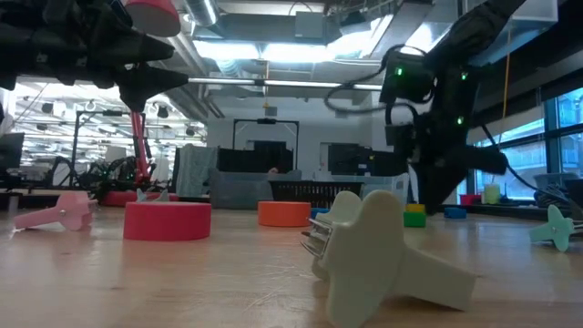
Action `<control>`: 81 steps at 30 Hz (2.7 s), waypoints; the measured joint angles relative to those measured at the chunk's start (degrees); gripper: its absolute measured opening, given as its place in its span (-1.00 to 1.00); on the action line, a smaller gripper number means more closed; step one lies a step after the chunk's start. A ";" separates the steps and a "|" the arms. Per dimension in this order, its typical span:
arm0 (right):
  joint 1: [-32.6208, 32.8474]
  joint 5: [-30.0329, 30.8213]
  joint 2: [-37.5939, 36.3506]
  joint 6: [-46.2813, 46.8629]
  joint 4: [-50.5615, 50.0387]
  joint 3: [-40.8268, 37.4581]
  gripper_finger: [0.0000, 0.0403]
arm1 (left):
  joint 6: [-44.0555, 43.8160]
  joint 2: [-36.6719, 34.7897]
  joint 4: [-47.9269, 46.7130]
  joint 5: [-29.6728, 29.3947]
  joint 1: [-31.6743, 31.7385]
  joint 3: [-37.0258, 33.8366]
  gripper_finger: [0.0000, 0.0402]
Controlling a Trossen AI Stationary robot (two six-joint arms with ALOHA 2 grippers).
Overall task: Pick and place Stapler, Stapler remover, tape
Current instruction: Put the yellow mini-stapler into the black bin, then put the light blue staple remover into the transparent bin
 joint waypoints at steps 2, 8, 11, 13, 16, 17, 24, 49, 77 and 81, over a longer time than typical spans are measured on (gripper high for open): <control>0.31 0.02 -2.13 0.70 -0.22 0.45 -0.78 | 0.02 0.00 0.00 -0.24 0.02 0.00 0.27; 0.34 -2.18 -5.65 1.70 0.79 7.17 -0.78 | 0.02 0.00 0.24 -2.69 0.07 0.00 0.27; -0.25 -2.10 -4.33 1.41 2.39 11.90 -0.78 | 0.02 0.00 0.24 -4.60 0.07 0.00 0.27; -1.06 -2.00 -2.68 0.92 2.49 14.99 -0.78 | 0.00 0.02 0.24 -5.18 0.07 0.00 0.27; -2.76 -1.80 0.99 -0.66 2.49 19.77 -0.78 | 0.01 0.07 0.24 -5.16 0.07 0.00 0.27; -3.43 -1.85 2.51 -0.76 2.47 21.39 -0.78 | 0.01 0.07 0.18 -5.14 0.07 0.02 0.27; -7.65 -3.45 14.98 -1.74 -0.53 31.03 -0.78 | -0.43 0.07 -0.96 -5.10 0.07 0.02 0.27; -10.92 -5.39 26.38 -0.49 -0.63 35.93 0.28 | -2.99 0.07 -4.38 -5.01 0.07 0.02 0.27; 9.01 -10.48 -2.82 20.44 -4.93 13.74 0.15 | -4.13 0.05 -5.63 1.80 0.02 0.07 0.27; 9.04 -7.67 -10.23 25.39 1.24 5.46 0.09 | -9.88 0.04 -5.65 -5.89 0.57 0.33 0.27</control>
